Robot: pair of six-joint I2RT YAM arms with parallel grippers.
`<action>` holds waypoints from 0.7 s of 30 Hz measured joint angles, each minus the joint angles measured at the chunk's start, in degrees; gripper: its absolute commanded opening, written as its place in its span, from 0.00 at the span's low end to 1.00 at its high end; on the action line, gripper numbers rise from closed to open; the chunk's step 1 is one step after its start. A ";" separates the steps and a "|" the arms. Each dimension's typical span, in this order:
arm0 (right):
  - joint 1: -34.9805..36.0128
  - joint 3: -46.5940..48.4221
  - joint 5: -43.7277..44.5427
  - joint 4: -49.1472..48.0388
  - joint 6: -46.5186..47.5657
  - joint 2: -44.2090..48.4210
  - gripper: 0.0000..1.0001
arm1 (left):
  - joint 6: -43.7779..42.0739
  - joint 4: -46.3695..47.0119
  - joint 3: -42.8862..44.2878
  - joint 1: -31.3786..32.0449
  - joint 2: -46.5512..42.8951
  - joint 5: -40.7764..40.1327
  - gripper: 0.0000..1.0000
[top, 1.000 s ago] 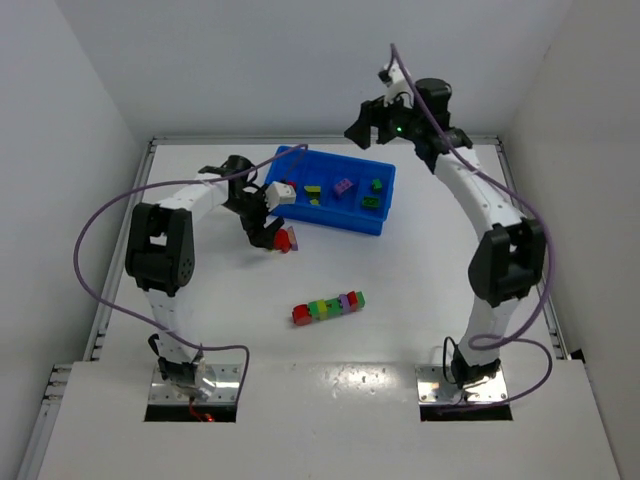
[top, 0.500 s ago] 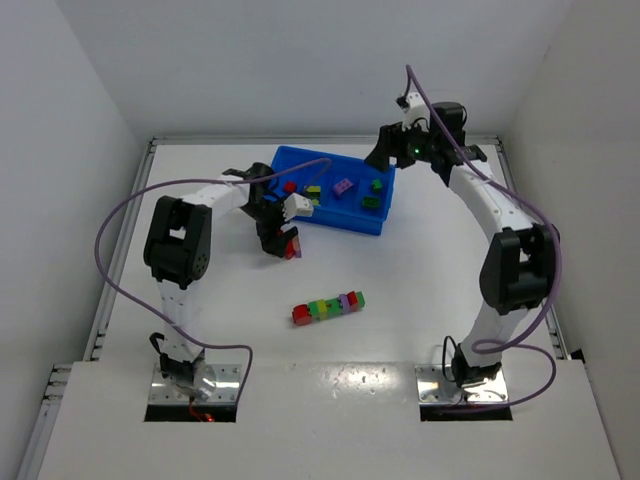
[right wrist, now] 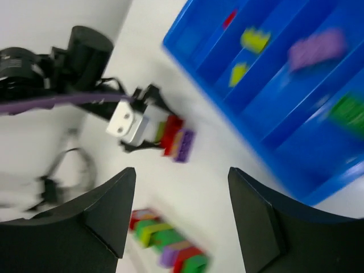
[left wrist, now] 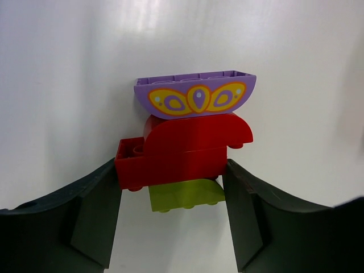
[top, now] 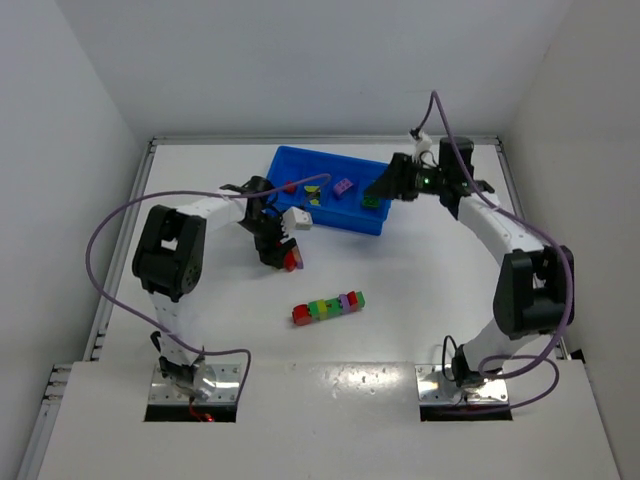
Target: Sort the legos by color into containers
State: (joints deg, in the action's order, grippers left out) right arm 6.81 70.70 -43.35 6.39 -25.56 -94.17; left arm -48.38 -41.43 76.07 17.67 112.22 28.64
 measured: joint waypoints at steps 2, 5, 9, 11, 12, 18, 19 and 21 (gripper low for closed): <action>-0.22 -6.99 -4.37 -2.56 -5.57 1.88 0.67 | 1.27 0.50 -2.97 0.22 -2.25 1.55 0.23; -0.28 -14.40 -9.35 -4.59 -11.21 2.36 0.74 | 4.35 0.81 -5.70 0.35 -7.04 5.49 0.19; 1.03 -17.68 -15.50 -8.13 -18.01 2.12 0.77 | 9.88 4.33 -5.77 1.81 -14.88 9.14 0.19; 2.67 -17.14 -19.10 -11.30 -20.50 1.62 0.77 | 12.44 6.49 -5.35 3.54 -18.32 10.08 0.21; 3.52 -16.48 -20.46 -12.11 -21.29 1.14 0.77 | 13.46 7.41 -5.09 4.52 -19.47 10.38 0.21; 8.39 -11.28 -25.79 -15.12 -23.89 -2.75 0.77 | 18.32 10.71 -3.37 9.86 -21.49 10.82 0.21; 8.90 -10.93 -26.16 -15.37 -23.96 -3.02 0.77 | 18.95 10.71 -3.37 10.19 -21.49 10.82 0.21; 9.60 -10.27 -26.84 -15.21 -23.82 -3.43 0.77 | 19.98 10.43 -3.30 10.43 -21.49 10.62 0.21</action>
State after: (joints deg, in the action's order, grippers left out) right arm 16.40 60.42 -70.19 -8.82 -49.39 -97.60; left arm -28.40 -31.00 72.77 28.10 90.74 39.27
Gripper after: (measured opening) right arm 0.768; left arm 0.697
